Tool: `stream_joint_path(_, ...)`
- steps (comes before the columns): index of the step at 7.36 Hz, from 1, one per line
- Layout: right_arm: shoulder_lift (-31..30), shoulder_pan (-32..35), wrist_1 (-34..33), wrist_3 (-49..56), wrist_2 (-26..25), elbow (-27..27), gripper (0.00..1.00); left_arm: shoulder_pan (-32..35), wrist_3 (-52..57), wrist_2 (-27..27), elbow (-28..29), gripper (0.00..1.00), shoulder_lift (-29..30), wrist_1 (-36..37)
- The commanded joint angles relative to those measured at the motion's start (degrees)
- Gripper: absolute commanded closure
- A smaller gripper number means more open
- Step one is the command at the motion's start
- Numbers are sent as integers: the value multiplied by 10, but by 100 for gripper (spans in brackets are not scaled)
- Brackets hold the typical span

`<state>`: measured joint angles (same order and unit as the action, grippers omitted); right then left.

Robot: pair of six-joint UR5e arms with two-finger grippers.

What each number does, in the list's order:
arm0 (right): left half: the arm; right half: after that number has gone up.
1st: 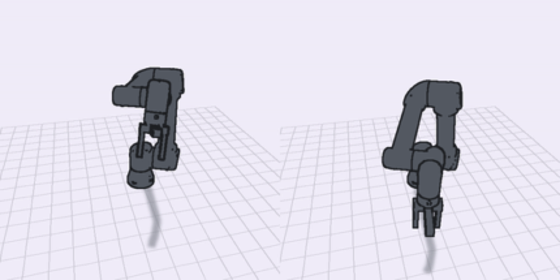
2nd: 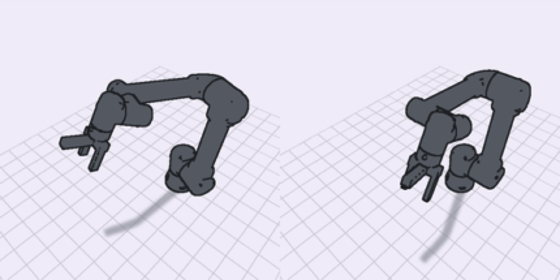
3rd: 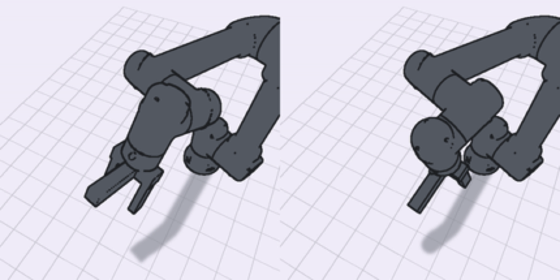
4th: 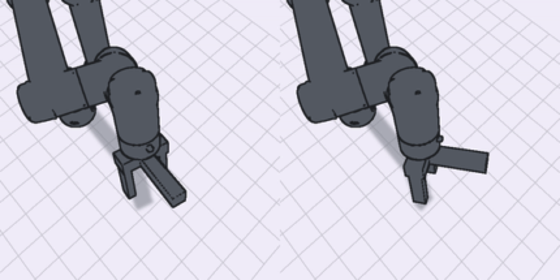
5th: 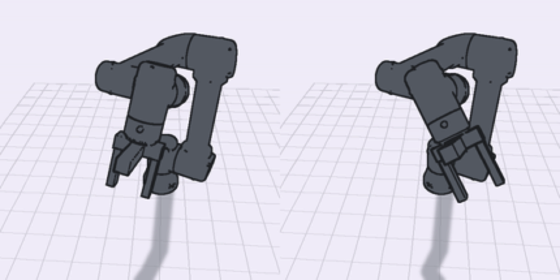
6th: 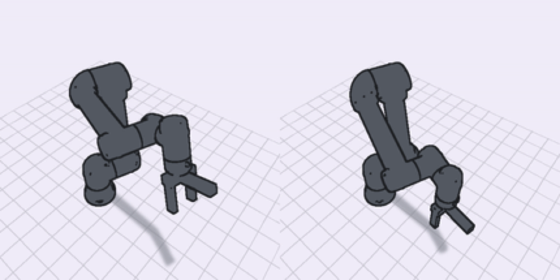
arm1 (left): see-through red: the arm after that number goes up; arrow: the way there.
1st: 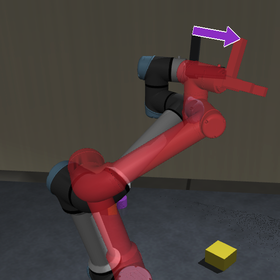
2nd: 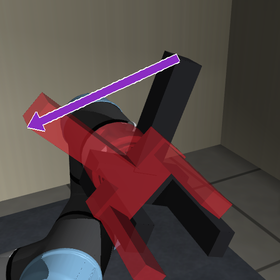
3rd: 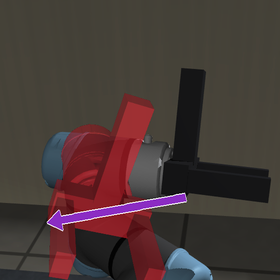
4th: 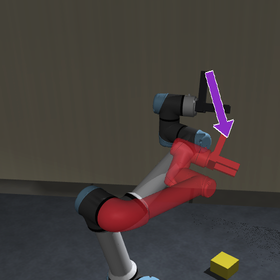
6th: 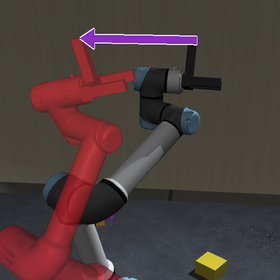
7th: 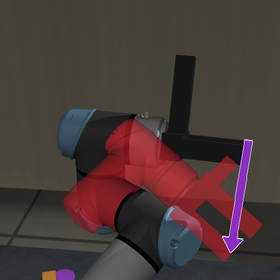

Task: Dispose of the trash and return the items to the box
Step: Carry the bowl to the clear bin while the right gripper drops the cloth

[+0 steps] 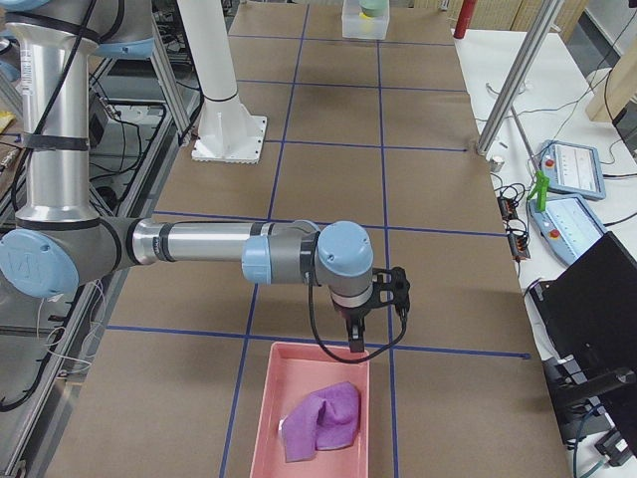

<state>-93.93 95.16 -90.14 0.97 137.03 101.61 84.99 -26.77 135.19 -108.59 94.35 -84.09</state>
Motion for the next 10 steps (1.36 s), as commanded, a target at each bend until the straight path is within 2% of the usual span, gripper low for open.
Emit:
stream_joint_path(1,3,-84,-5,-155,10,87,0,109,152,2,143,100,-5,-5)
stream_joint_path(3,5,-138,-4,-241,10,138,0,154,181,2,270,100,14,-40)
stream_joint_path(4,15,-164,-5,-283,8,154,0,169,178,2,372,100,27,-121)
stream_joint_path(5,25,-181,-5,-308,8,161,0,182,175,2,472,100,72,-155)
stream_joint_path(6,27,-196,-4,-319,4,171,0,182,175,22,539,100,106,-157)
stream_joint_path(7,27,-201,-5,-320,3,182,0,182,168,30,568,100,112,-178)
stream_joint_path(8,25,-201,-5,-320,0,183,0,182,137,30,611,100,112,-239)
stream_joint_path(9,20,-202,-5,-320,-4,183,0,181,122,28,684,100,116,-321)
stream_joint_path(10,18,-204,-5,-319,-11,182,0,181,122,27,722,100,117,-360)
